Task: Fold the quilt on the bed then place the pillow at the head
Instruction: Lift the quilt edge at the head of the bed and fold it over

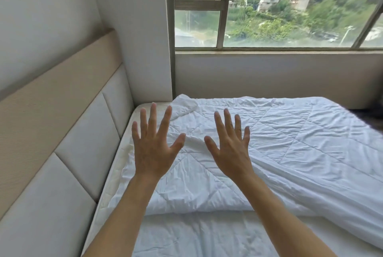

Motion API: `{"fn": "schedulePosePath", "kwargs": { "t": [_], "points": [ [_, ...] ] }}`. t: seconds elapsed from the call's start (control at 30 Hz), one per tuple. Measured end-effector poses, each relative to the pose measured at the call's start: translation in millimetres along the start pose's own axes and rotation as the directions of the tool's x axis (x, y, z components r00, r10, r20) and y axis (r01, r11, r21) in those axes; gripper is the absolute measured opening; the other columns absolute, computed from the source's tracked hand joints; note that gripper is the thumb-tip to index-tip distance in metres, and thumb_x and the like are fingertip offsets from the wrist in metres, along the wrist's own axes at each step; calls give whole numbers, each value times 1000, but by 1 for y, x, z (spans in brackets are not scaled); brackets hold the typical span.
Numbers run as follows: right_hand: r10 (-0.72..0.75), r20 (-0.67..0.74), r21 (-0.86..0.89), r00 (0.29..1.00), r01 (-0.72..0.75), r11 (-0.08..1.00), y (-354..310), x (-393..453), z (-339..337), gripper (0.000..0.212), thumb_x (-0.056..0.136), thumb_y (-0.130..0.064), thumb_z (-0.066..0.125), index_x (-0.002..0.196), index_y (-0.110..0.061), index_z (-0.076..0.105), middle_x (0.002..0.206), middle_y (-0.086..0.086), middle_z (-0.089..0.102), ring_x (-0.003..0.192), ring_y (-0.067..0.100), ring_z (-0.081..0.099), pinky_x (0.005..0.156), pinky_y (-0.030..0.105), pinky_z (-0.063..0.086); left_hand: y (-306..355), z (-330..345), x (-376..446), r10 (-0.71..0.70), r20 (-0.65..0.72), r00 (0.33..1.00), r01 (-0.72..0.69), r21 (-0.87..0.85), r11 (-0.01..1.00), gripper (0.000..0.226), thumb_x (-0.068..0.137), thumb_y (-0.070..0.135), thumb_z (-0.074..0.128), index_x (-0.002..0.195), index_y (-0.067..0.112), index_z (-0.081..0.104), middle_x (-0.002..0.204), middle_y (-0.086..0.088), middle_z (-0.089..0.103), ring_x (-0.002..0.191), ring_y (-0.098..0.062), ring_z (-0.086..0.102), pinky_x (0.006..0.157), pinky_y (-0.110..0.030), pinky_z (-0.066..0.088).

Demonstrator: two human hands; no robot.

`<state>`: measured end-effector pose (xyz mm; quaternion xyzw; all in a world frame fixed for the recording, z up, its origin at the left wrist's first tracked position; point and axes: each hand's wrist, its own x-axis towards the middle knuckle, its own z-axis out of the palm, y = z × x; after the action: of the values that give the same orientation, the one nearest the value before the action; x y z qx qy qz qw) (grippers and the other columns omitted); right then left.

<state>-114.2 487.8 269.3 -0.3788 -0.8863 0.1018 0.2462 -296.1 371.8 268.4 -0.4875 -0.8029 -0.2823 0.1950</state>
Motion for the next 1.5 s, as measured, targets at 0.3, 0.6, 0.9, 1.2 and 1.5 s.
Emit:
{"fn": "schedulePosePath", "kwargs": {
  "t": [0.3,0.6,0.9,1.2,1.5],
  "points": [
    [270,-48,24,962,-269,963,122,-94,-72,79,92,-72,14,161,-40,-6,171,-11,-14,157,20,-19,123,54,-10,140,42,-46,123,143,982,-93,-202,975,78,93,74,28,161,42,5,172,0,-1,158,-22,-7,125,-50,-3],
    [648,-11,211,761,-632,746,360,-240,-146,74,99,-68,29,161,-41,0,171,-13,-7,158,19,-11,124,49,-7,412,152,-113,178,400,899,70,-533,843,85,86,77,31,161,40,14,171,2,11,158,-18,-1,124,-44,5],
    [917,205,711,342,-696,101,593,-378,-238,64,104,-50,44,160,-22,27,165,0,31,150,22,33,121,40,29,668,261,-220,102,785,611,681,-587,437,70,100,46,57,159,31,23,165,3,25,153,-16,23,119,-35,24],
    [846,529,770,73,-461,-441,704,-428,-204,64,104,-51,44,159,-21,30,160,9,41,138,36,49,113,53,38,728,379,-293,-187,981,47,963,-94,-252,63,105,40,49,158,16,25,161,-19,34,148,-33,35,117,-43,32],
    [676,730,599,-96,-385,-702,806,-431,-146,70,102,-56,46,157,-16,34,156,10,47,137,38,50,116,56,36,817,495,-342,-165,953,-253,895,166,-414,75,100,45,57,160,13,24,165,-13,28,152,-27,29,124,-41,25]
  ]
}}
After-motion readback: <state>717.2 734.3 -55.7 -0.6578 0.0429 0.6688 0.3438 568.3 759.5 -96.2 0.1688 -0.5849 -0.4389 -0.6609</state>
